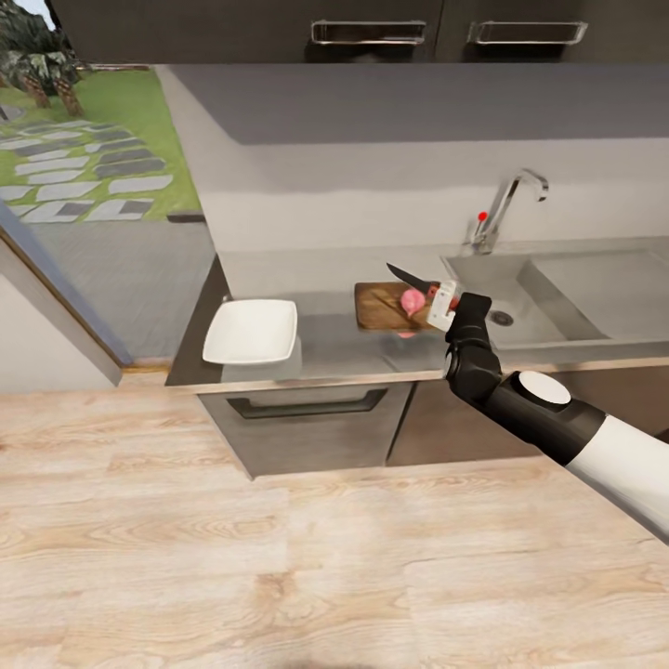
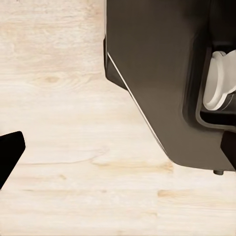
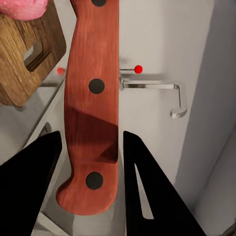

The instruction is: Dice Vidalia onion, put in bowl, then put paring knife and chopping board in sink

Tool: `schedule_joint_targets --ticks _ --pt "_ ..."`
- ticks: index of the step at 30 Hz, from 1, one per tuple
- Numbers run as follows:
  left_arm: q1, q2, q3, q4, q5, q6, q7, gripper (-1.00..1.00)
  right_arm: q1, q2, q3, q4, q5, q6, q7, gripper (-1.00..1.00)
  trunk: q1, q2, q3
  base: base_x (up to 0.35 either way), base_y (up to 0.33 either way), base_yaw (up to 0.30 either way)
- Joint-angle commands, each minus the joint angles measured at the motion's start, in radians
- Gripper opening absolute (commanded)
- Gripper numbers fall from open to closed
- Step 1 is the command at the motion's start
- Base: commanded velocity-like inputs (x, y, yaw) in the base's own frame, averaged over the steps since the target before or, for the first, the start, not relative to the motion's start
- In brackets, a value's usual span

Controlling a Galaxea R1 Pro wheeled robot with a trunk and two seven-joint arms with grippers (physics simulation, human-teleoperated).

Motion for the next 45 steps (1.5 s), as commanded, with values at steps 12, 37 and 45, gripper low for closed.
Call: schedule_joint_targets --ticks 12,37,45 --pt "-0.001 0.001 -0.009 0.001 0.005 0.000 0.008 1.00 -0.002 -0.001 0.004 0.018 -0.002 0.006 -0.004 -1.00 0.001 -0.002 -0.016 0.057 0.023 0.000" --pt "-0.001 0.001 -0.009 0.001 0.005 0.000 0.008 1.00 -0.002 -0.001 0.004 0.028 0.000 0.006 -0.004 -1.00 0.001 -0.002 -0.035 0.008 -0.009 0.000" --pt "-0.001 0.001 -0.009 0.001 0.005 0.000 0.008 1.00 -0.002 -0.002 0.003 0.028 0.000 0.006 -0.004 -1.00 0.001 -0.002 -0.035 0.005 -0.043 0.000"
